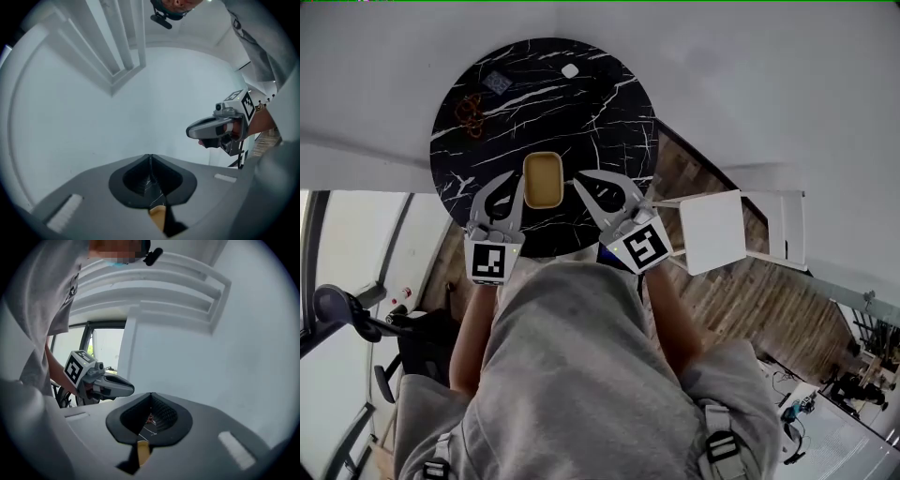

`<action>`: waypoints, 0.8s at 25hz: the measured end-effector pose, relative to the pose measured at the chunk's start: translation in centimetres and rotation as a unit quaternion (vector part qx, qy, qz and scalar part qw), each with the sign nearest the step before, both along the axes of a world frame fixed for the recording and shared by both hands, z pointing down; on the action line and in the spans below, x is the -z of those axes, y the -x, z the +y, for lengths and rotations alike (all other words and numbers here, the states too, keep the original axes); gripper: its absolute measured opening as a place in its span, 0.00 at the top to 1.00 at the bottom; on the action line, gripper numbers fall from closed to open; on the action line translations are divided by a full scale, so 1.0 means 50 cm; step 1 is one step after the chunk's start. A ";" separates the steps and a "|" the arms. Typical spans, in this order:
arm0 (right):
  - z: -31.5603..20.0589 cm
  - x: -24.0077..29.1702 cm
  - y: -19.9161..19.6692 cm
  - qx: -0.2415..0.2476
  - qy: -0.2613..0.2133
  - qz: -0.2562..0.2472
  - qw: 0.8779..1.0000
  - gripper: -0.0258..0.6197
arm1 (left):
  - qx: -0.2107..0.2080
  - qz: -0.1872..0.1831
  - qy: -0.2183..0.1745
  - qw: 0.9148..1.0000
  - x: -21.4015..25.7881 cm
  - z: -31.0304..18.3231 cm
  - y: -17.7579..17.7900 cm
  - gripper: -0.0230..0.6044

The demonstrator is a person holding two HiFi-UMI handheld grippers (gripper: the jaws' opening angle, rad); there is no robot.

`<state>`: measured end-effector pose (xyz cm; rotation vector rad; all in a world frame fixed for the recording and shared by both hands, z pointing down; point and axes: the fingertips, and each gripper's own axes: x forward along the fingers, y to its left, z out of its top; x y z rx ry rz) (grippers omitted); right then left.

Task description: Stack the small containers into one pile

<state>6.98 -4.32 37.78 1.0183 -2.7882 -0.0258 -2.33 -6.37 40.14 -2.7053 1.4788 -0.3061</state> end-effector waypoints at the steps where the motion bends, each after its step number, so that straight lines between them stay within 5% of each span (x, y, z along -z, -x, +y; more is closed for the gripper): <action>1: 0.006 0.012 -0.009 -0.006 -0.004 -0.005 1.000 0.94 | -0.002 -0.003 0.000 1.000 0.011 0.008 -0.005 0.94; 8: 0.007 0.021 -0.079 -0.086 -0.034 -0.008 0.996 0.94 | 0.003 -0.001 -0.036 0.999 0.045 0.055 -0.032 0.96; 20: 0.020 -0.032 -0.118 -0.127 -0.032 0.003 0.991 0.94 | 0.024 0.000 -0.017 1.000 0.000 0.087 -0.016 0.96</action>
